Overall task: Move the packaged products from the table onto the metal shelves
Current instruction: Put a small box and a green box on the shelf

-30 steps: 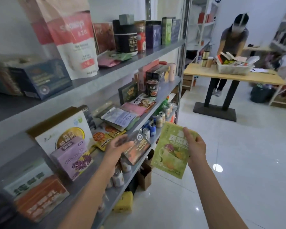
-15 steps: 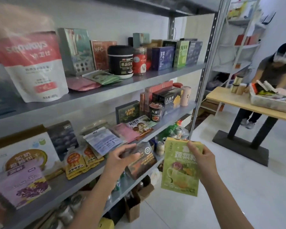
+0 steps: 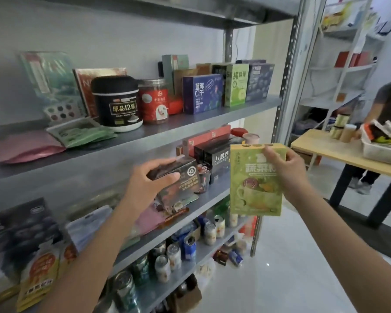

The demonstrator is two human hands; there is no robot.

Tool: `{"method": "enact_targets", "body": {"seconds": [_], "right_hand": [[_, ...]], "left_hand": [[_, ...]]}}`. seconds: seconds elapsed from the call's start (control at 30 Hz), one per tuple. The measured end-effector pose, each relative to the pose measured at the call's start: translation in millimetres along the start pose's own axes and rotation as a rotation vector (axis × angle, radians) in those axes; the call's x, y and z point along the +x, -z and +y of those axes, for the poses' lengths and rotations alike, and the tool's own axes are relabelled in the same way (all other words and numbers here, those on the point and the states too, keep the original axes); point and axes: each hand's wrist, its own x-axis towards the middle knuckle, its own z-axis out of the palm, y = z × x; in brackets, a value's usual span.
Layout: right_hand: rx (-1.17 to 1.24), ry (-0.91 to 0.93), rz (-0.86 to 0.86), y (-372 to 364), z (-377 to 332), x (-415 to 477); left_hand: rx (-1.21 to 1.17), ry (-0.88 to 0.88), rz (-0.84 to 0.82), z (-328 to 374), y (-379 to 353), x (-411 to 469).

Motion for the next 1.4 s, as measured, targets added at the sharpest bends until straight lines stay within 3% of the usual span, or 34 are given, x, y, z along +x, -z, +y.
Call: {"method": "enact_targets", "body": {"seconds": [0.27, 0.5, 0.73, 0.93, 1.03, 1.23, 1.4], "right_hand": [[0.106, 0.128, -0.068, -2.8, -47.8, 144.1], [0.221, 0.200, -0.244, -41.4, -69.9, 234.0], [0.318, 0.160, -0.448, -86.9, -73.2, 299.0], [0.330, 0.175, -0.584, -118.4, -65.0, 336.8], [0.134, 0.371, -0.537, -132.4, -50.0, 352.8], [-0.116, 1.095, -0.527, -130.3, -28.9, 376.3], [-0.284, 1.304, -0.532, -125.8, -21.5, 381.0]], "left_hand": [[0.195, -0.272, 0.094, -2.0, -49.1, 144.1], [0.549, -0.217, 0.143, -2.9, -56.2, 207.9], [0.681, -0.242, 0.235, 11.9, -61.2, 224.3], [0.890, -0.167, 0.183, 7.2, -57.6, 232.4], [0.983, -0.154, 0.217, 7.4, -63.8, 232.5], [1.305, -0.049, 0.243, 9.7, -78.9, 224.7], [1.393, -0.010, 0.293, 10.2, -86.8, 225.6]]}}
